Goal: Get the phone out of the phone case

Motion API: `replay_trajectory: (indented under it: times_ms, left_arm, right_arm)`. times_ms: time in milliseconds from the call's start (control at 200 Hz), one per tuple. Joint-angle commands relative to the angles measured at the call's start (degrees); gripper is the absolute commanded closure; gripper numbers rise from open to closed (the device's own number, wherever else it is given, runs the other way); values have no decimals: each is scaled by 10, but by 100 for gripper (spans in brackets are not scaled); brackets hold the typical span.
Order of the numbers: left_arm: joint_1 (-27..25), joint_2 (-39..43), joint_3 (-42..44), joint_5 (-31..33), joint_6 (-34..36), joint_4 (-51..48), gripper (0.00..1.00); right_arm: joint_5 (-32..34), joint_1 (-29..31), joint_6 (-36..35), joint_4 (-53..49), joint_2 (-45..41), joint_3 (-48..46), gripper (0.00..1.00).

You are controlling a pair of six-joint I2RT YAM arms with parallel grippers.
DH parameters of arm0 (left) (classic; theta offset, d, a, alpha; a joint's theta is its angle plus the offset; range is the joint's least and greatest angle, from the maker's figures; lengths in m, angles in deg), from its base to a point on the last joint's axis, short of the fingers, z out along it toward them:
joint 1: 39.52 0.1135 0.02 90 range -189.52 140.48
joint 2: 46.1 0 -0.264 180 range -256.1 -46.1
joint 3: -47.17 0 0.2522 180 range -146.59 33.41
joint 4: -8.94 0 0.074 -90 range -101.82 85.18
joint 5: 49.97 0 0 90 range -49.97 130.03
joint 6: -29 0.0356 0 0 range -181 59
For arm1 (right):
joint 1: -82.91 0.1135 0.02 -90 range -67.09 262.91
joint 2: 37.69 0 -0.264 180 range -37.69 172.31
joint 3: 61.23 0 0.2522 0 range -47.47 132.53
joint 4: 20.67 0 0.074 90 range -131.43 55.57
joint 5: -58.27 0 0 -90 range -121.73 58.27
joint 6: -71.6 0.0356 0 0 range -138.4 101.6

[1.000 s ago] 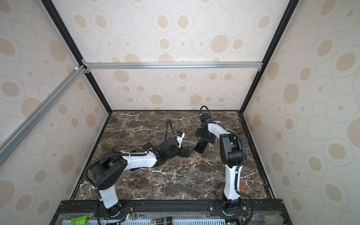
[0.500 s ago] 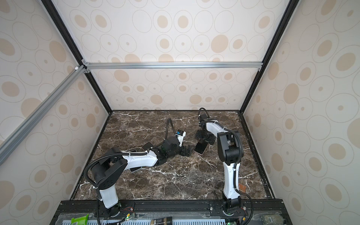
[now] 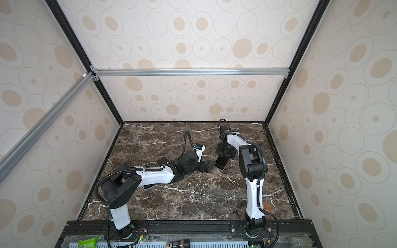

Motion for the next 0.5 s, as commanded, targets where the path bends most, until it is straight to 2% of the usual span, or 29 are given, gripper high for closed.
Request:
replay_trajectory:
  times_ms: [0, 210, 495]
  left_arm:
    - [-5, 3, 0, 0, -16, 10, 1]
    - [-5, -5, -5, 1, -32, 5, 1]
    - [-5, -33, -31, -30, -72, -7, 1]
  right_arm:
    - [-14, 3, 17, -11, 19, -16, 19]
    - [-65, -6, 3, 14, -17, -42, 21]
    - [-180, -43, -31, 115, -108, -169, 23]
